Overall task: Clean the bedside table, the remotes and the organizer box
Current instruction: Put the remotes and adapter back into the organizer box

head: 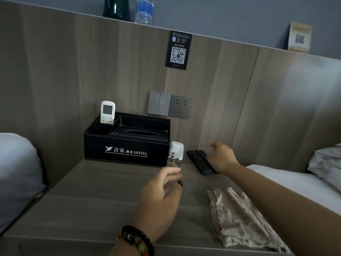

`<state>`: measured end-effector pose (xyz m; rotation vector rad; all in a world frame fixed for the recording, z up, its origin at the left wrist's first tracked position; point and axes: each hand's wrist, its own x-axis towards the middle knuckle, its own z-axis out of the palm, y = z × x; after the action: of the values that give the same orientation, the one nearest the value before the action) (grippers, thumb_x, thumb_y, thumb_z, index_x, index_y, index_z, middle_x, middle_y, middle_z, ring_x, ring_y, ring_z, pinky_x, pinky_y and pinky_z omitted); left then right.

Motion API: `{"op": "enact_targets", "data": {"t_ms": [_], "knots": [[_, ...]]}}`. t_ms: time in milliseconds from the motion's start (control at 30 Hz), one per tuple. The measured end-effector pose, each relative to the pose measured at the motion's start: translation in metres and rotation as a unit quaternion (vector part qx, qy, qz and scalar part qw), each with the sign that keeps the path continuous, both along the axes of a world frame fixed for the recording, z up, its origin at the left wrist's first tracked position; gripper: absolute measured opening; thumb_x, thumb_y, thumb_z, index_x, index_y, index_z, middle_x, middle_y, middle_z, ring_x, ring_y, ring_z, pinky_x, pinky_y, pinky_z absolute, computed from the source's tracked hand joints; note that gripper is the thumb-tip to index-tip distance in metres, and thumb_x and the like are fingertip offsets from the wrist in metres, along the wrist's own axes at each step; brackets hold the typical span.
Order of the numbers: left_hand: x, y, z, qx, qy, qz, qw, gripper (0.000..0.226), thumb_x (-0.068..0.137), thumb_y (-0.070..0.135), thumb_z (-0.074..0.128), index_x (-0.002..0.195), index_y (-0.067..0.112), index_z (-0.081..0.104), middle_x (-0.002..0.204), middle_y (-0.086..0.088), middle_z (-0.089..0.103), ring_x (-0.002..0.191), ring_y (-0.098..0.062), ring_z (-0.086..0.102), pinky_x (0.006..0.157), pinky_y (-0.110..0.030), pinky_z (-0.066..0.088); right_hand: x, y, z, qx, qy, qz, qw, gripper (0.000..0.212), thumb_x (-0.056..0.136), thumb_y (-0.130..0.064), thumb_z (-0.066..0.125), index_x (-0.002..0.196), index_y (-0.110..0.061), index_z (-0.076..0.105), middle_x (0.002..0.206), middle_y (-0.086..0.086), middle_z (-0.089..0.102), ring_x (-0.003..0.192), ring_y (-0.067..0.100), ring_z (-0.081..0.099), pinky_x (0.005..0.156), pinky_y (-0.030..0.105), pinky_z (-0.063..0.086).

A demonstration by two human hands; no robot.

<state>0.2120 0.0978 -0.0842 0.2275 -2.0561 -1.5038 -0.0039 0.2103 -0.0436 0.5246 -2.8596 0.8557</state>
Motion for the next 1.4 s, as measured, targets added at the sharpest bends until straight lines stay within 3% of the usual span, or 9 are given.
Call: {"op": "enact_targets", "data": {"t_ms": [200,300,533,600,767,900,1133,1333,1400], "knots": [[0.007,-0.018,0.008,0.052,0.026,0.015,0.998,0.024,0.088,0.008,0.059,0.094,0.03,0.065,0.094,0.022,0.072,0.065,0.008,0.061,0.06,-0.009,0.042,-0.028,-0.003,-0.017,-0.011,-0.048,-0.05,0.998,0.066,0.09,-0.022,0.059,0.148,-0.013,0.029,0.135,0.018,0.052,0.113,0.035,0.057,0.09,0.036,0.05],[0.007,-0.029,0.007,0.057,0.023,0.023,0.998,0.025,0.089,0.008,0.059,0.096,0.032,0.064,0.094,0.021,0.073,0.078,0.01,0.064,0.062,-0.007,0.043,-0.034,-0.003,-0.028,0.003,-0.037,-0.058,0.998,0.065,0.09,-0.015,0.06,0.147,-0.014,0.029,0.135,0.018,0.052,0.117,0.033,0.055,0.09,0.033,0.048],[0.0,-0.042,0.007,0.068,0.019,0.035,0.997,0.024,0.091,0.012,0.058,0.101,0.033,0.062,0.095,0.02,0.072,0.064,0.005,0.061,0.052,-0.007,0.039,-0.038,-0.005,-0.036,0.005,-0.004,-0.047,0.999,0.08,0.078,-0.014,0.07,0.147,-0.022,0.03,0.129,0.018,0.056,0.114,0.035,0.057,0.091,0.039,0.052],[-0.002,-0.044,0.006,0.074,0.021,0.035,0.996,0.024,0.091,0.011,0.058,0.1,0.032,0.062,0.095,0.018,0.072,0.075,0.003,0.066,0.054,-0.006,0.041,-0.038,-0.001,-0.035,-0.003,0.019,-0.043,0.999,0.083,0.072,-0.014,0.076,0.144,-0.021,0.036,0.125,0.017,0.059,0.112,0.033,0.058,0.091,0.039,0.052],[-0.004,-0.045,0.003,0.072,0.019,0.022,0.997,0.022,0.091,0.01,0.058,0.099,0.03,0.063,0.097,0.013,0.073,0.091,0.009,0.065,0.063,-0.003,0.044,-0.037,0.01,-0.039,-0.127,0.02,-0.102,0.986,0.07,0.066,-0.024,0.081,0.131,-0.014,0.056,0.115,0.009,0.068,0.107,0.026,0.062,0.094,0.033,0.049],[-0.007,-0.042,0.0,0.06,0.016,0.022,0.998,0.018,0.091,0.015,0.059,0.097,0.031,0.063,0.095,0.015,0.073,0.095,0.007,0.064,0.07,-0.005,0.045,-0.012,0.011,-0.026,-0.327,-0.011,-0.141,0.934,0.059,0.07,-0.028,0.082,0.123,-0.013,0.062,0.096,-0.003,0.068,0.097,0.019,0.066,0.094,0.037,0.052],[-0.015,-0.04,0.001,0.122,0.026,0.032,0.992,0.012,0.095,0.02,0.055,0.098,0.023,0.066,0.09,0.014,0.075,0.094,0.002,0.067,0.091,-0.033,0.053,0.124,-0.013,-0.026,-0.485,0.1,0.061,0.867,0.057,0.067,-0.004,0.083,0.114,-0.024,0.059,0.106,-0.01,0.068,0.076,0.004,0.072,0.066,0.016,0.055],[-0.01,-0.033,0.017,0.287,0.071,-0.054,0.954,0.023,0.097,0.021,0.049,0.097,0.012,0.07,0.088,-0.001,0.075,0.079,-0.01,0.07,0.064,-0.019,0.054,0.169,-0.035,-0.049,-0.4,0.203,0.136,0.883,0.075,0.063,-0.009,0.085,0.115,-0.046,0.044,0.118,-0.015,0.057,0.088,-0.006,0.068,0.07,0.012,0.054],[-0.009,-0.033,0.017,0.283,0.071,-0.063,0.954,0.018,0.094,0.018,0.054,0.104,0.013,0.068,0.095,-0.003,0.075,0.086,-0.012,0.071,0.07,-0.022,0.055,0.17,-0.036,-0.052,-0.345,0.246,0.137,0.895,0.078,0.064,-0.016,0.085,0.122,-0.042,0.04,0.121,-0.021,0.051,0.091,-0.01,0.064,0.07,0.01,0.053]]}}
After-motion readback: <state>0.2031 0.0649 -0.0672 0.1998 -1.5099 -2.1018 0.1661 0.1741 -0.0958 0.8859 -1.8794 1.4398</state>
